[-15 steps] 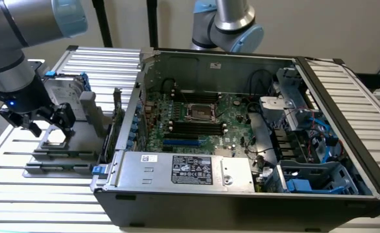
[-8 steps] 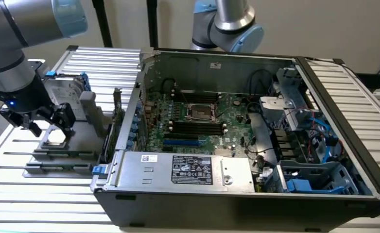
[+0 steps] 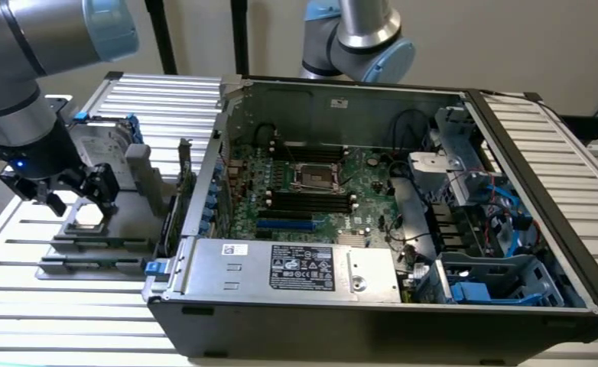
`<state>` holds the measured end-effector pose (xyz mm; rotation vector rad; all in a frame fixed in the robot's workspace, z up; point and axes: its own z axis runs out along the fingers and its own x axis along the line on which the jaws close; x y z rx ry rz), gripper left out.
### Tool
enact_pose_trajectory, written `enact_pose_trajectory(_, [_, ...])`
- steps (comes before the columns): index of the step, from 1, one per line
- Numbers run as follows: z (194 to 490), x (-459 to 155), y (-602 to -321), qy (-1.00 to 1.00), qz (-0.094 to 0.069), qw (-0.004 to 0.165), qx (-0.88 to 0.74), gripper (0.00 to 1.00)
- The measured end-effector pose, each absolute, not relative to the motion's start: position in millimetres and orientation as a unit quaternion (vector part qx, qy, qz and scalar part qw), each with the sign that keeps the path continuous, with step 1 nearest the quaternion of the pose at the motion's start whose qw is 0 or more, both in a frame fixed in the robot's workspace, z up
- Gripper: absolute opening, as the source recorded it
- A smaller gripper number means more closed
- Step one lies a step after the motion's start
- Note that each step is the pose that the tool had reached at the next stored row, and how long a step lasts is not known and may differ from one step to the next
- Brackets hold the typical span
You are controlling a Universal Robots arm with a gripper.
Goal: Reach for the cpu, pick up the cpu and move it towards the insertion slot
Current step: 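Pick up the cpu and move it towards the insertion slot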
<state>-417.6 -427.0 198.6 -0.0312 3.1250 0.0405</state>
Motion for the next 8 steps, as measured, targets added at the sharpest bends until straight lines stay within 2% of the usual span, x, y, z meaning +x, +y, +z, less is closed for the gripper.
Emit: enact_pose_trajectory(8, [194.1,-417.6,-426.6,1.000,0.013,0.007,-0.007,0.78])
